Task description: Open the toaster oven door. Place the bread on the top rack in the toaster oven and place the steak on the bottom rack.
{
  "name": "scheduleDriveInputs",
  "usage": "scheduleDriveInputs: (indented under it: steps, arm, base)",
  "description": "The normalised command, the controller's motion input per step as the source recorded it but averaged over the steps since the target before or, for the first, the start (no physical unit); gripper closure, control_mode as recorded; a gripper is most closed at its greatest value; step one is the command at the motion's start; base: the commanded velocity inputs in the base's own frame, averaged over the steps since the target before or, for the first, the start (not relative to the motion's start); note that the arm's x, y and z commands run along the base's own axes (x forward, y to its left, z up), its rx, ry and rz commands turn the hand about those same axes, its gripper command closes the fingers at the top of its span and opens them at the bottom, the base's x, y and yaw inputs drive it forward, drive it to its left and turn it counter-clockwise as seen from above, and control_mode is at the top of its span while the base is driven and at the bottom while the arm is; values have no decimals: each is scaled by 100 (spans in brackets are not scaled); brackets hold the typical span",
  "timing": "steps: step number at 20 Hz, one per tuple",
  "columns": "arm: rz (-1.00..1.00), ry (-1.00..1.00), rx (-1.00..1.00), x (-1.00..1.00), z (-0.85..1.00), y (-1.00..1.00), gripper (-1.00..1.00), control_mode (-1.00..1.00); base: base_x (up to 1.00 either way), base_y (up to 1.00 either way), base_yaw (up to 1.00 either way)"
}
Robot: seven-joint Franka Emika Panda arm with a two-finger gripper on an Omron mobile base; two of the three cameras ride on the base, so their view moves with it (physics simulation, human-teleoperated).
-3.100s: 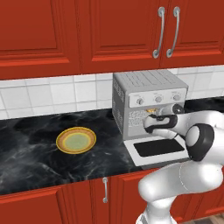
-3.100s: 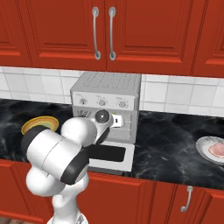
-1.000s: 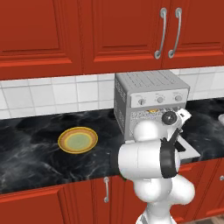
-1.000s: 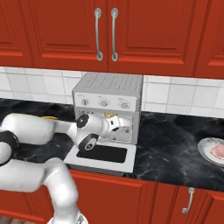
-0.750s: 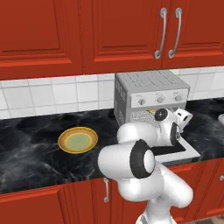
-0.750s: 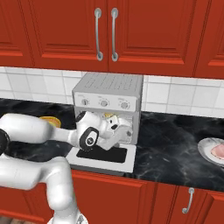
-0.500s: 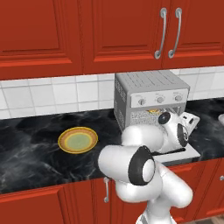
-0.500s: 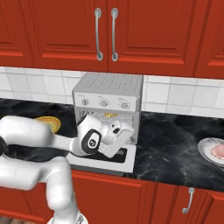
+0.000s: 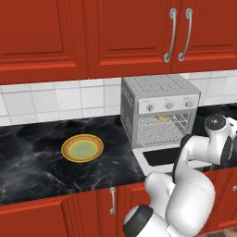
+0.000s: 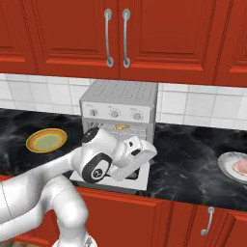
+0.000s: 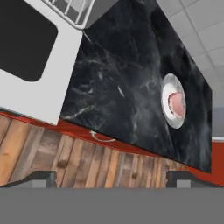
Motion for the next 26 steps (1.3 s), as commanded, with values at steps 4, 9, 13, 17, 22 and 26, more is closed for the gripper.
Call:
scheduleDriveInputs:
  steps: [4,9,13,17,22,26]
  arm:
    - [0,10,38,-20,100,-1,-100,-100]
    - [0,10,43,-15,85,0,-100,-100]
    - [0,0,28,-14,3,13,-100,-100]
    - [0,-1,7,-9,-16,4,-100,-100]
    - [0,7,0,0,-6,0,-100,100]
    - [0,0,0,0,0,0,-100,100]
  base:
    - [0,0,0]
    - [0,0,0]
    - [0,0,0]
    - [0,0,0]
    - [0,0,0]
    - [0,0,0]
